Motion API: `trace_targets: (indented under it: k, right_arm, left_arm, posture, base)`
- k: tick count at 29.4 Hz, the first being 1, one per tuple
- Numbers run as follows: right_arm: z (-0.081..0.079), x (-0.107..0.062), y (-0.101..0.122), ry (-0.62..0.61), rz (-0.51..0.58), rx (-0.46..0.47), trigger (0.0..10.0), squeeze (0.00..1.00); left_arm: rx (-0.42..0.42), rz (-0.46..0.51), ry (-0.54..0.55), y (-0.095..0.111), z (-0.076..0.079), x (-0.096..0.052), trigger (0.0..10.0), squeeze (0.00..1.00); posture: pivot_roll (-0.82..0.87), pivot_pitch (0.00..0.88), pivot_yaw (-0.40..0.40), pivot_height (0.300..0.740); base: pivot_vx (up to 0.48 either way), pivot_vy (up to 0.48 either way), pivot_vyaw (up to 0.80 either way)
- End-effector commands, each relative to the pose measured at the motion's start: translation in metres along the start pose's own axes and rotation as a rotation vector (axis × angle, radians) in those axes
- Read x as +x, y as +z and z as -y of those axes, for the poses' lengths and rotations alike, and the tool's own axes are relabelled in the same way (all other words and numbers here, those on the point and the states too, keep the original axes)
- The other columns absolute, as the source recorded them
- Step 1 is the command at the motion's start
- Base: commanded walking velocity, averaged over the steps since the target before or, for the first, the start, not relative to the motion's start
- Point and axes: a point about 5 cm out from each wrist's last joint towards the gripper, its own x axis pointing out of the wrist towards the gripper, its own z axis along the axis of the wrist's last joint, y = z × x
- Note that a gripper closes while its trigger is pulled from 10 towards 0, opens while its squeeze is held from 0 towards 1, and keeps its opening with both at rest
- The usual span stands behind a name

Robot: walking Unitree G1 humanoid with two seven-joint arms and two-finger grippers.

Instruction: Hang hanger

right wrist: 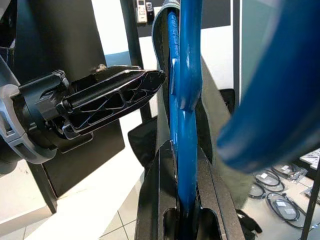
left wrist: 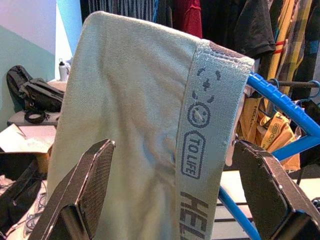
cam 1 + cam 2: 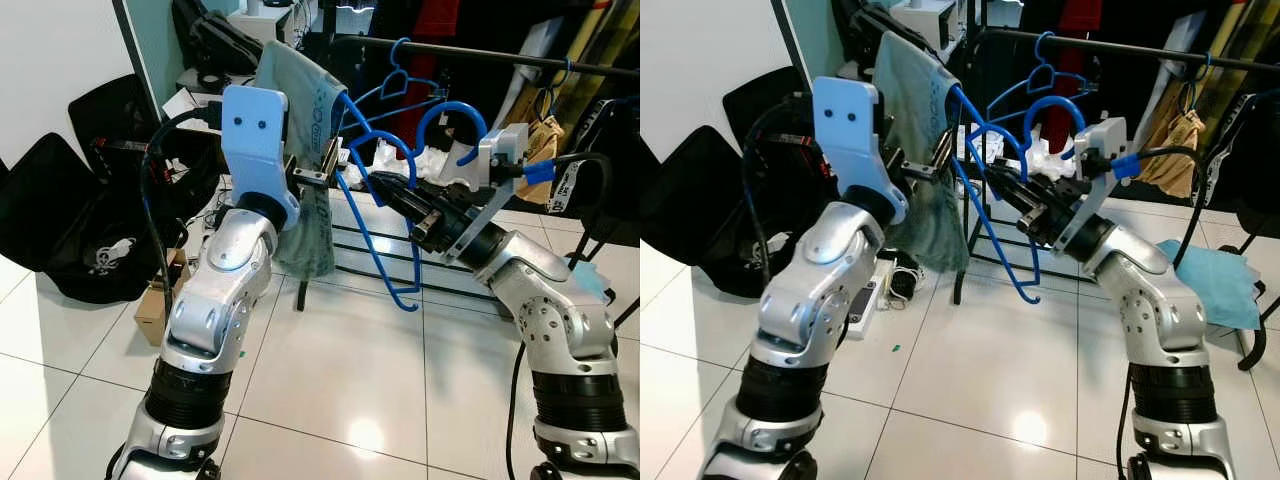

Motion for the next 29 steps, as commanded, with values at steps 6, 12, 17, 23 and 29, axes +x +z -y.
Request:
trace_targets:
  k: [6, 12, 17, 23, 29]
  right_arm:
    - [-0.010, 0.003, -0.002, 0.040, -0.003, 0.012, 10.0, 0.00]
    - [-0.016, 0.005, -0.005, 0.063, -0.012, 0.019, 10.0, 0.00]
    - [-0.018, 0.006, -0.006, 0.067, -0.012, 0.024, 10.0, 0.00]
    - [-0.018, 0.006, -0.006, 0.060, -0.012, 0.024, 10.0, 0.00]
    - [-0.016, 0.005, -0.006, 0.052, -0.013, 0.023, 10.0, 0.00]
  left_arm:
    - [0.018, -0.017, 0.019, -0.003, -0.001, 0.002, 10.0, 0.00]
    - [0.008, -0.021, 0.019, -0.004, 0.000, 0.004, 10.0, 0.00]
    - [0.011, -0.014, 0.024, -0.002, -0.002, 0.005, 9.0, 0.00]
    - [0.016, -0.019, 0.050, -0.004, -0.008, 0.004, 0.0, 0.00]
    - [0.023, -0.016, 0.068, -0.003, -0.013, 0.004, 0.0, 0.00]
  posture:
    - [-0.04, 0.073, 0.002, 0.740]
    - [-0.04, 0.074, 0.003, 0.740]
    - [-0.04, 0.074, 0.004, 0.740]
    - [-0.04, 0.076, 0.004, 0.740]
    - [-0.03, 0.074, 0.001, 0.740]
  base:
    - [0.000, 0.000, 0.00]
    - [0.000, 0.000, 0.00]
    - [0.000, 0.000, 0.00]
    - [0.000, 0.000, 0.00]
    - [0.000, 0.000, 0.00]
